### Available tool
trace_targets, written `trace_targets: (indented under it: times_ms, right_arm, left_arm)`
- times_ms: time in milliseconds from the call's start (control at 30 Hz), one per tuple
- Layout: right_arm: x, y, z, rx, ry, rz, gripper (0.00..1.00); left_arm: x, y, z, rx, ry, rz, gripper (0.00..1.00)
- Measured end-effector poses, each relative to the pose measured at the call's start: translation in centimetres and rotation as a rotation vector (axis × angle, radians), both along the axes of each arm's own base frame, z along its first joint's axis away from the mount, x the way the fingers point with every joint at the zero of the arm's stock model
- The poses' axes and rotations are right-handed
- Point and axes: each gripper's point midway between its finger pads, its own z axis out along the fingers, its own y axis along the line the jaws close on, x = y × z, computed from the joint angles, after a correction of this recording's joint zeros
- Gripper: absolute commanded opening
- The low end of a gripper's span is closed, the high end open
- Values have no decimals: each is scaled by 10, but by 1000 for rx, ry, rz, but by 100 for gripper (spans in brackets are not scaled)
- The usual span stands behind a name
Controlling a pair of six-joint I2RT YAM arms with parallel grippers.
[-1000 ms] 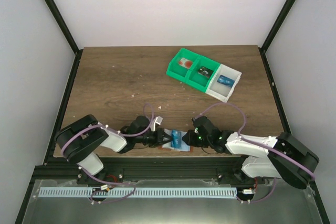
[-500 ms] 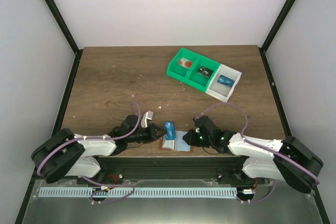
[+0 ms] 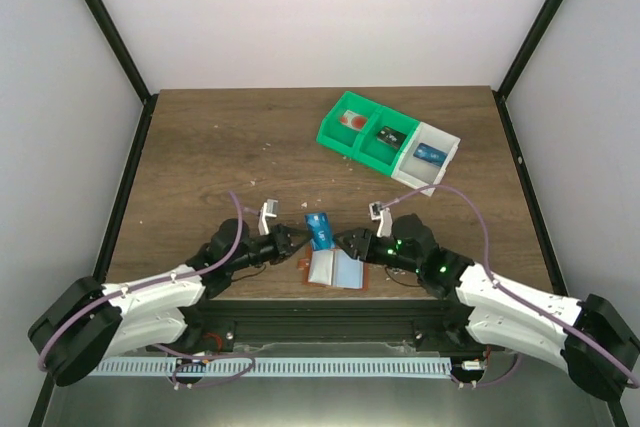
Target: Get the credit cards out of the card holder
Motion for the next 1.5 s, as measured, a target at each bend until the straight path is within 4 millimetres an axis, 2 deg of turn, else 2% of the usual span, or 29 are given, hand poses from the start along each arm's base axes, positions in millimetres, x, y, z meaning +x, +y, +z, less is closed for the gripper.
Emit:
trace_targets:
  times_ms: [167,267,333,433,533,567,633,733,867,1033,1067,1167,1333,1500]
  right_arm:
    - [0,12,6,36,36,32,52]
    - [-1,20,4,38,61,59,50]
    - [-2,25,5,51,70,79,40]
    - [-4,30,7,73,76,102,17]
    - [-4,33,14,100,68,114,3]
    - [-3,33,17,111,65,114,1]
    - [-5,35,24,131,42,130,1]
    - [-7,34,33,149,7,141,0]
    - [-13,27,39,134,-55,164,0]
    - [-32,22,47,112,-147,269,1]
    - [-44,21,41,82,-163,343,0]
    - [-55,22,36,72,-157,409,0]
    - [-79,23,37,99,-150,551,0]
    - [-93,23,39,119,-154,631,0]
  left_arm:
    - [0,0,14,-49,-6,7,0]
    - [0,-1,20,-73,-10,6,0]
    - [0,-1,25,-94,-13,5,0]
    - [0,-2,28,-104,-12,2,0]
    - [0,-1,26,-105,-4,6,8]
    - [0,1,24,-104,3,14,11]
    - [-1,3,20,-97,9,18,21]
    - [-5,5,21,-100,-9,5,43]
    - [-10,12,31,-123,-58,-24,60]
    - [-18,23,41,-93,-166,-62,61]
    - [-25,27,39,-53,-219,-103,61]
    - [-31,30,37,-18,-239,-135,60]
    - [-49,33,57,-29,-334,-213,54]
    - [-62,29,54,-37,-315,-301,45]
